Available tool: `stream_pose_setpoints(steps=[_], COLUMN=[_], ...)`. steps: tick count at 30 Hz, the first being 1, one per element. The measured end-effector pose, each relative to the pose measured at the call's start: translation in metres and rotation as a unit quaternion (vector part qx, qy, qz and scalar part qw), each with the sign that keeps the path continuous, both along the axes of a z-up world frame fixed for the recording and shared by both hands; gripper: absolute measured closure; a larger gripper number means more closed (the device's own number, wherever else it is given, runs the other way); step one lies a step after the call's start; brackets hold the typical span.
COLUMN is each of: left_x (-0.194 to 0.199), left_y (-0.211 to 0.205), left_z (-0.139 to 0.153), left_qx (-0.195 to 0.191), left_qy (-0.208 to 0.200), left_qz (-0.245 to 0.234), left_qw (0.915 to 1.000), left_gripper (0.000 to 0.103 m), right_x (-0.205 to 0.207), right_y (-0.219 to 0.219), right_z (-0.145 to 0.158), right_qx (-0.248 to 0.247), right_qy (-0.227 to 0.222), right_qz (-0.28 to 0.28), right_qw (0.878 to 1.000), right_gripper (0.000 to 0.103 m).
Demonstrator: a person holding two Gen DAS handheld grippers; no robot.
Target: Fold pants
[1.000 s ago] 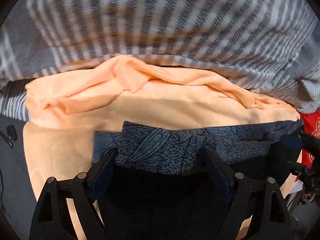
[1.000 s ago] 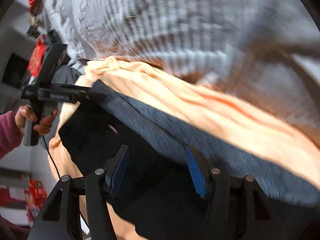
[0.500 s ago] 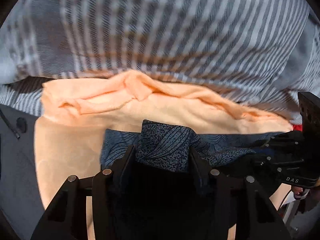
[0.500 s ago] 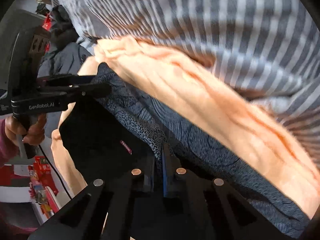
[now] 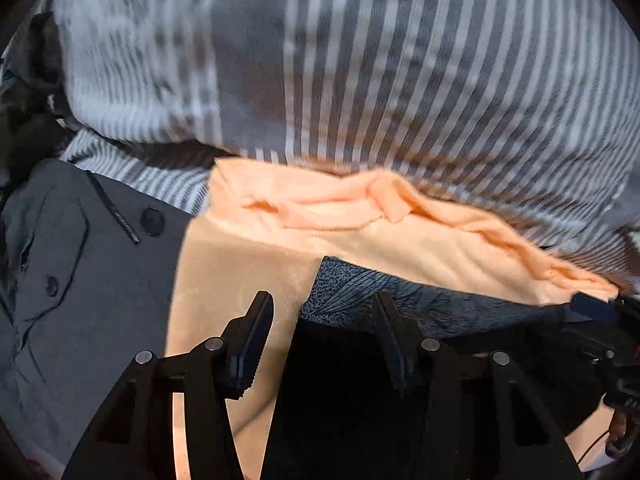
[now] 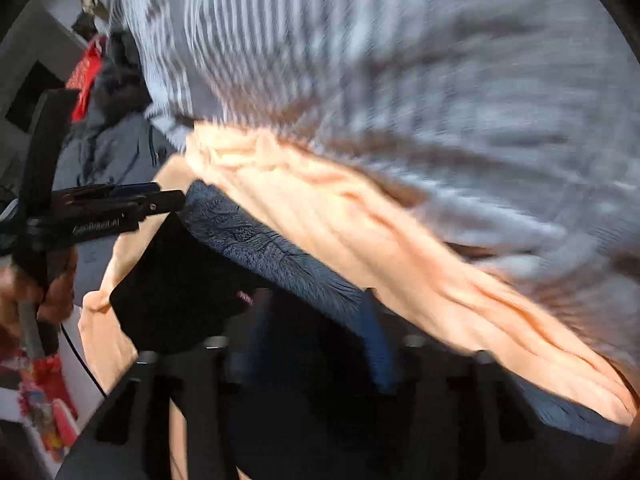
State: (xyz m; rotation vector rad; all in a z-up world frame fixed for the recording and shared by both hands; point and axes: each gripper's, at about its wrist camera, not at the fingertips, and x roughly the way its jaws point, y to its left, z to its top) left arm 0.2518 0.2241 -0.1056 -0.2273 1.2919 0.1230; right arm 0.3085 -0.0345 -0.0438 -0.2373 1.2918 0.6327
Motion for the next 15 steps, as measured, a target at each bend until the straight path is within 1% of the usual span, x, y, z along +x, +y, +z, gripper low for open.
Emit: stream_pose_setpoints(steps=[2, 3, 4, 6, 7, 8, 9, 10, 11, 12, 13, 14, 15], left_x=[-0.003, -0.004, -0.005, -0.004, -0.001, 0.001, 0.002, 0.005, 0.007, 0.01, 0.015, 0.018, 0.023], left_y=[-0.002, -0.011, -0.023, -0.054, -0.076, -0.088, -0.102, -0.115, -0.119, -0.12, -0.112, -0.107, -0.101], left_z=[0.012, 0.015, 0.017, 0.01, 0.001, -0.003, -0.012, -0.026, -0.033, -0.045, -0.056, -0.057, -0.057], left_qx=[-0.013, -0.02, -0.025, -0.043, -0.049, -0.049, -0.05, -0.041, -0.023, 0.0, -0.013, -0.024, -0.037], left_qy=[-0.004, -0.005, -0.004, 0.006, 0.016, 0.022, 0.029, 0.032, 0.035, 0.042, 0.041, 0.036, 0.035], left_qz=[0.003, -0.006, -0.024, -0.062, -0.086, -0.095, -0.104, -0.111, -0.111, -0.106, -0.095, -0.086, -0.079], left_qw=[0.9999, 0.9998, 0.9994, 0.9971, 0.995, 0.9941, 0.9929, 0.9925, 0.993, 0.9934, 0.9946, 0.9953, 0.9956], left_gripper=[0.049, 0.05, 0.049, 0.049, 0.049, 0.049, 0.049, 0.049, 0.049, 0.049, 0.049, 0.05, 0.05], right_x=[-0.003, -0.002, 0.001, 0.005, 0.006, 0.007, 0.006, 0.003, -0.001, -0.007, -0.012, -0.019, -0.027], right_y=[-0.035, -0.055, -0.083, -0.115, -0.131, -0.142, -0.149, -0.154, -0.158, -0.163, -0.166, -0.174, -0.18], right_z=[0.013, 0.015, 0.014, 0.009, 0.006, 0.004, -0.001, -0.008, -0.018, -0.03, -0.04, -0.05, -0.047], right_qx=[0.011, 0.011, 0.01, 0.012, 0.007, 0.002, -0.003, -0.009, -0.025, -0.057, -0.081, -0.089, -0.067], right_qy=[0.007, 0.014, 0.03, 0.047, 0.05, 0.054, 0.061, 0.068, 0.071, 0.079, 0.09, 0.103, 0.084], right_qz=[-0.041, -0.071, -0.116, -0.165, -0.19, -0.207, -0.218, -0.225, -0.225, -0.223, -0.224, -0.227, -0.229], right_qw=[0.999, 0.997, 0.993, 0.985, 0.98, 0.977, 0.974, 0.972, 0.971, 0.97, 0.967, 0.964, 0.967], right_gripper=[0.049, 0.049, 0.049, 0.049, 0.049, 0.049, 0.049, 0.049, 0.049, 0.049, 0.05, 0.054, 0.056])
